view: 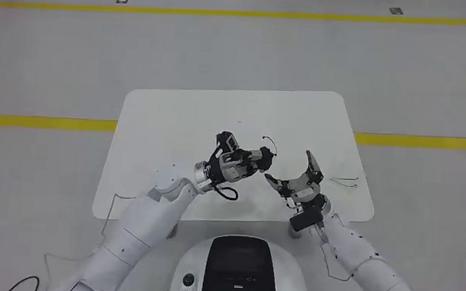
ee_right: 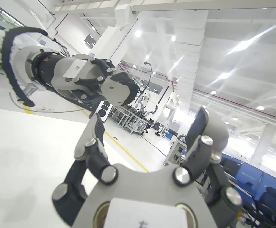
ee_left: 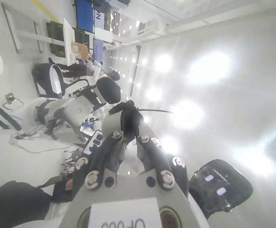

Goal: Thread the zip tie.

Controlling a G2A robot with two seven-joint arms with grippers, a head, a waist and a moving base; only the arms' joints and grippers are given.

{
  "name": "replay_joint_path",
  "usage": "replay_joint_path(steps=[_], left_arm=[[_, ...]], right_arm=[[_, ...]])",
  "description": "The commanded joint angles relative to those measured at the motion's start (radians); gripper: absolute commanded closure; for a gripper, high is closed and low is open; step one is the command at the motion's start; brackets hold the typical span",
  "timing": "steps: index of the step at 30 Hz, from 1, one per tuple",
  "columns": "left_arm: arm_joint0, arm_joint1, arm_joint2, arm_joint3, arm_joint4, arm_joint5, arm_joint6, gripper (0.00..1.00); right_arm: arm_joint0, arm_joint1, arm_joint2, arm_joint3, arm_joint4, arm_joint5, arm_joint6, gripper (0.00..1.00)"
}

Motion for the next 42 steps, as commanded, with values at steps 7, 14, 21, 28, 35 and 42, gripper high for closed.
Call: replay_joint_path(steps=[7, 14, 21, 28, 35, 42], left_arm=[[0.0, -0.003, 0.014, 0.015, 0.008, -0.051, 0.002, 1.0], [0.0, -0.003, 0.014, 0.015, 0.008, -0.051, 0.002, 1.0], [0.0, -0.003, 0.014, 0.015, 0.008, -0.051, 0.002, 1.0], [0.0, -0.003, 0.014, 0.015, 0.008, -0.051, 0.002, 1.0], [0.0, -0.003, 0.014, 0.015, 0.008, -0.051, 0.002, 1.0], [0.0, -0.003, 0.014, 0.015, 0.008, -0.051, 0.002, 1.0]], right_arm=[[0.001, -0.014, 0.004, 0.008, 0.007, -0.001, -0.006, 0.53], [0.005, -0.029, 0.012, 0.021, 0.015, -0.01, -0.016, 0.65], [0.016, -0.045, 0.011, 0.035, 0.018, -0.027, -0.019, 0.73], [0.025, -0.059, 0.013, 0.049, 0.009, -0.035, -0.02, 0.77], [0.029, -0.07, 0.013, 0.057, 0.0, -0.047, -0.021, 0.8], [0.036, -0.078, 0.013, 0.061, 0.0, -0.053, -0.025, 0.85]])
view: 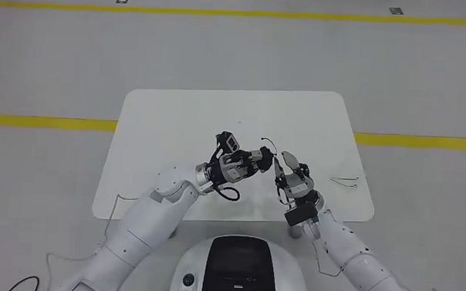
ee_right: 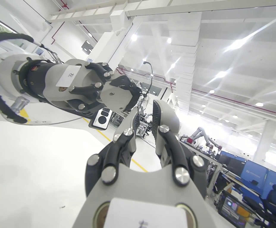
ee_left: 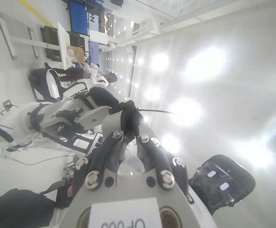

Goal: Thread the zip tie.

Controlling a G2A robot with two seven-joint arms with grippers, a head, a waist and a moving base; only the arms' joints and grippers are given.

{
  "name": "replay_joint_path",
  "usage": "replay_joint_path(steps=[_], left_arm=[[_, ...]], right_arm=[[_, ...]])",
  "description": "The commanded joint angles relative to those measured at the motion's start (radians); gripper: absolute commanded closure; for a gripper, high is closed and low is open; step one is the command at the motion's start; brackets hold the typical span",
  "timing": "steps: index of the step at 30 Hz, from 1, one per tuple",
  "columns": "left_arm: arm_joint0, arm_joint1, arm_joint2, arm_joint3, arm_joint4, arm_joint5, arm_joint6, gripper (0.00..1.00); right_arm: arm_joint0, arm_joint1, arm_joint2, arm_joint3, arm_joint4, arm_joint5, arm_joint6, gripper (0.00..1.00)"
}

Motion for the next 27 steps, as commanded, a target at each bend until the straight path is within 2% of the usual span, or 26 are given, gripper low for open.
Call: replay_joint_path(steps=[1, 6, 19, 26, 27], left_arm=[[0.0, 0.0, 0.0, 0.0, 0.0, 0.0, 0.0, 1.0], [0.0, 0.0, 0.0, 0.0, 0.0, 0.0, 0.0, 1.0], [0.0, 0.0, 0.0, 0.0, 0.0, 0.0, 0.0, 1.0], [0.0, 0.0, 0.0, 0.0, 0.0, 0.0, 0.0, 1.0], [0.0, 0.0, 0.0, 0.0, 0.0, 0.0, 0.0, 1.0]], right_arm=[[0.003, -0.001, -0.002, 0.002, 0.0, -0.001, 0.0, 0.86], [0.011, -0.004, -0.01, 0.005, 0.0, -0.003, 0.003, 0.89], [0.021, -0.007, -0.019, 0.007, 0.0, 0.001, 0.002, 0.87], [0.023, -0.007, -0.022, 0.006, 0.0, 0.003, 0.001, 0.94], [0.023, -0.007, -0.022, 0.006, 0.0, 0.004, 0.0, 0.98]])
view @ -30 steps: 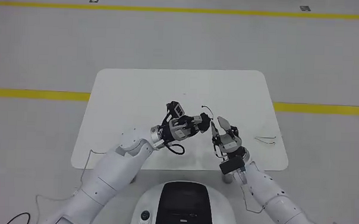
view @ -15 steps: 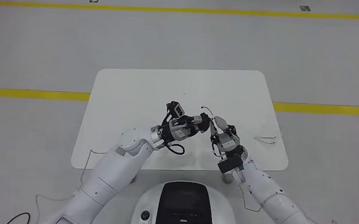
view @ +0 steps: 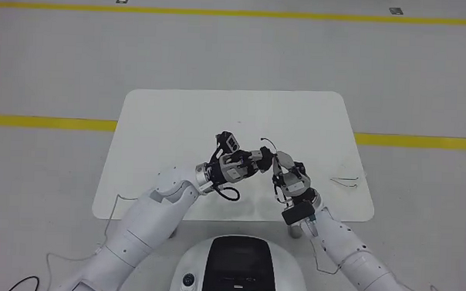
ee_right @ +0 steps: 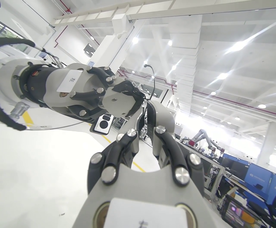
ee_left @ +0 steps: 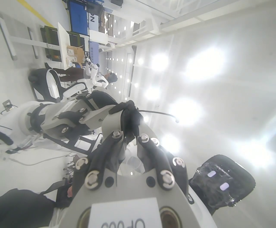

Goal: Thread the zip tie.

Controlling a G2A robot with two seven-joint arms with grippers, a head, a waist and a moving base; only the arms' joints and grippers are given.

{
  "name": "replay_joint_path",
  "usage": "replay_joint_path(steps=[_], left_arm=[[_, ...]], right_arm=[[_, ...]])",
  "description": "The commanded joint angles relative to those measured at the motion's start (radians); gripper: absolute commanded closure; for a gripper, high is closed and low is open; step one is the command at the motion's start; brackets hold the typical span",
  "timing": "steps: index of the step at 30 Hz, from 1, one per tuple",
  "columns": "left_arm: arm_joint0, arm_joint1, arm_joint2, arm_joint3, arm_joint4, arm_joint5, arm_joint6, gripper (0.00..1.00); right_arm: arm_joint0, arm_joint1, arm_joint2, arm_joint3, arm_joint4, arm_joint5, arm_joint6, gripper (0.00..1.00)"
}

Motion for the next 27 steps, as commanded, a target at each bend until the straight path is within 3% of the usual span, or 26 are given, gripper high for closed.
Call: replay_joint_path(steps=[1, 27], left_arm=[[0.0, 0.0, 0.0, 0.0, 0.0, 0.0, 0.0, 1.0], [0.0, 0.0, 0.0, 0.0, 0.0, 0.0, 0.0, 1.0]], right_arm=[[0.0, 0.0, 0.0, 0.0, 0.0, 0.001, 0.0, 1.0], [0.017, 0.023, -0.044, 0.036, 0.0, 0.019, -0.007, 1.0]])
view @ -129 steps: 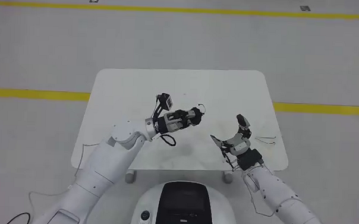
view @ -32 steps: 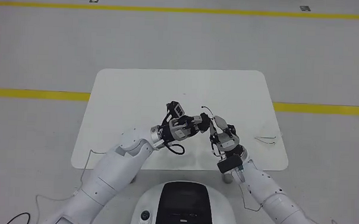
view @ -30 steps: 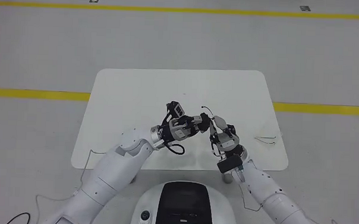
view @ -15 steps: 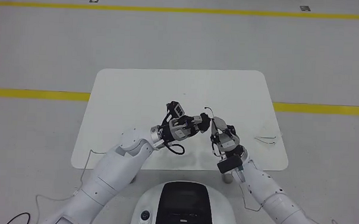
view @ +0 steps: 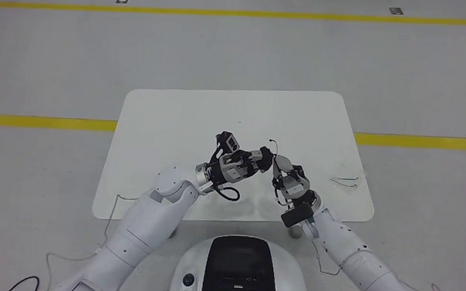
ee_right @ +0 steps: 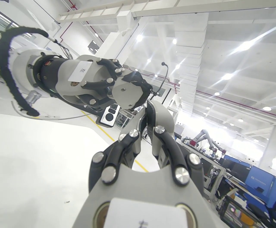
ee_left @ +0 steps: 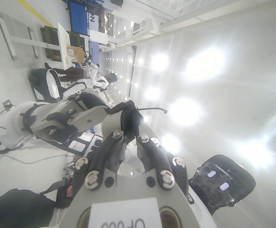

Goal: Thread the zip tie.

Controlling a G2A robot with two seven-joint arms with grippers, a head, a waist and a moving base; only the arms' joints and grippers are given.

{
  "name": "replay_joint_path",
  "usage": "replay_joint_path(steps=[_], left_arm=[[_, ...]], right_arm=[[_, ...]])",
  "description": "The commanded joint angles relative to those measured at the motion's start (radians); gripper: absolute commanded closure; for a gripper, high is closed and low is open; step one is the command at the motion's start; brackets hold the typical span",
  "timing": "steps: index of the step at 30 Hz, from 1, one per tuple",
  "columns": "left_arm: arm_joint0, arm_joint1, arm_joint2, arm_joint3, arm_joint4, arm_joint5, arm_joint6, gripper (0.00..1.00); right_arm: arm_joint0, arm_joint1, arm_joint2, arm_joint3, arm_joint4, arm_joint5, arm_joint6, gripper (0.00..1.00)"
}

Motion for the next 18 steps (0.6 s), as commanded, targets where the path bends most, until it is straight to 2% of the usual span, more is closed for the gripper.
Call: replay_joint_path(steps=[1, 18], left_arm=[[0.0, 0.0, 0.0, 0.0, 0.0, 0.0, 0.0, 1.0], [0.0, 0.0, 0.0, 0.0, 0.0, 0.0, 0.0, 1.0]], right_arm=[[0.003, 0.003, -0.007, 0.004, 0.0, 0.003, 0.003, 1.0], [0.023, 0.028, -0.05, 0.019, 0.0, 0.024, 0.014, 1.0]])
